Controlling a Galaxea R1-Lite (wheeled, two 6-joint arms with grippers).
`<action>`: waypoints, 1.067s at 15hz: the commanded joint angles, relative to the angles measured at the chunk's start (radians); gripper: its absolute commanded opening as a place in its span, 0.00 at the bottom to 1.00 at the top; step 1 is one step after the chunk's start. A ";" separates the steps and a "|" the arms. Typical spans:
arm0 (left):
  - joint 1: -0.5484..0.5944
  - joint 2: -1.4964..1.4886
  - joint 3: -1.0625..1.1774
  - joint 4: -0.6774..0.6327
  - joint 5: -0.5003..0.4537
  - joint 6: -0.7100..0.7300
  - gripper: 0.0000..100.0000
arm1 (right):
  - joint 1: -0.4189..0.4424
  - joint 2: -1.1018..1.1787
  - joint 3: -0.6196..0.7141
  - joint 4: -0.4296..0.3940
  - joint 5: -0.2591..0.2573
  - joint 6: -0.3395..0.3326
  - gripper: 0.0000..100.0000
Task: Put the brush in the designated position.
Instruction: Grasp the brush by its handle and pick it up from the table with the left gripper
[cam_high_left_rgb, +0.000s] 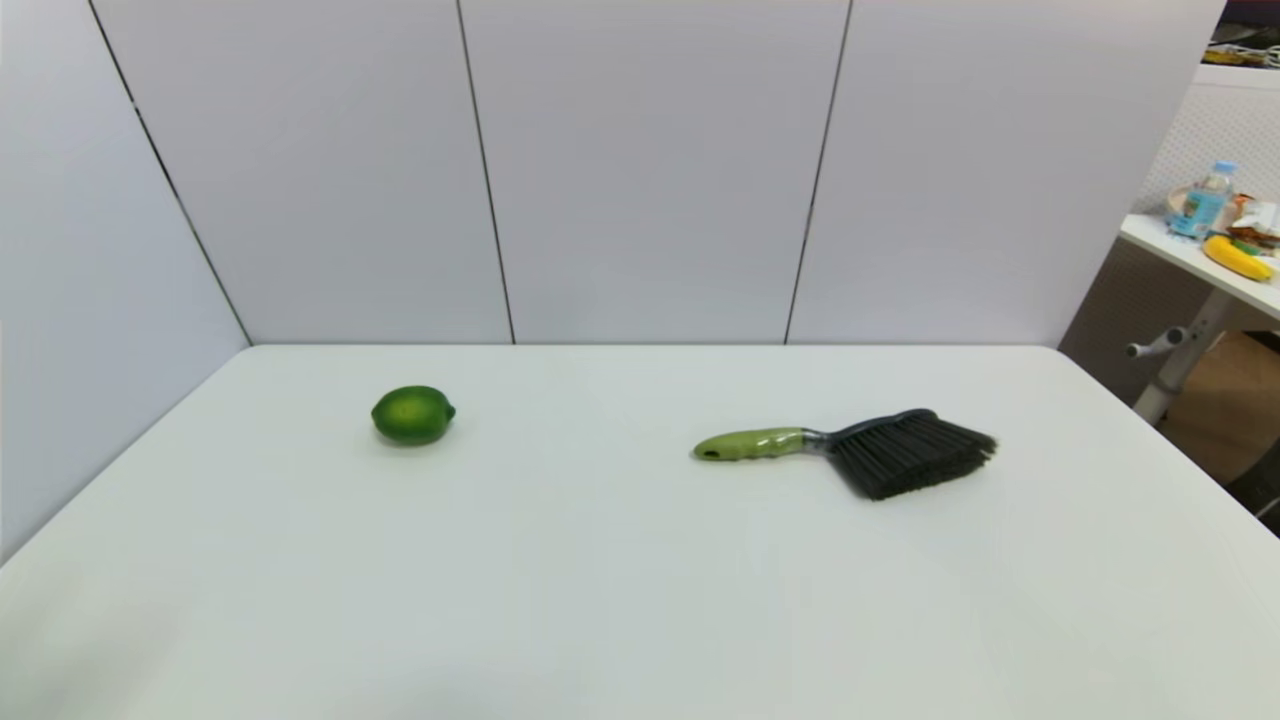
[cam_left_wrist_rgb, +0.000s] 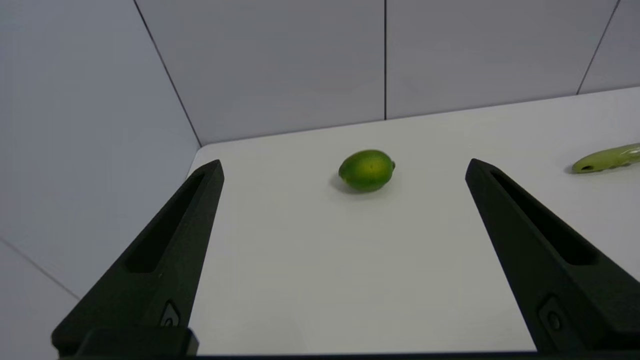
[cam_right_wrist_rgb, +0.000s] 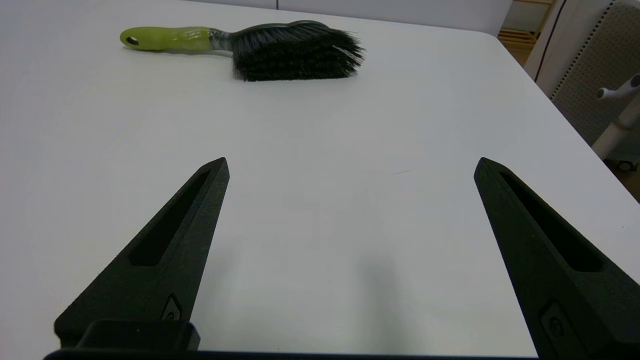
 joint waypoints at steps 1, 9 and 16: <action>-0.239 0.534 -0.763 0.442 0.005 0.028 1.00 | 0.001 0.001 0.002 0.000 0.000 -0.001 1.00; -0.377 0.932 -1.216 0.703 -0.048 0.226 1.00 | 0.001 0.001 0.002 0.000 0.000 -0.001 1.00; -0.474 1.353 -1.216 0.622 -0.315 0.607 1.00 | 0.001 0.001 0.002 0.000 0.001 -0.001 1.00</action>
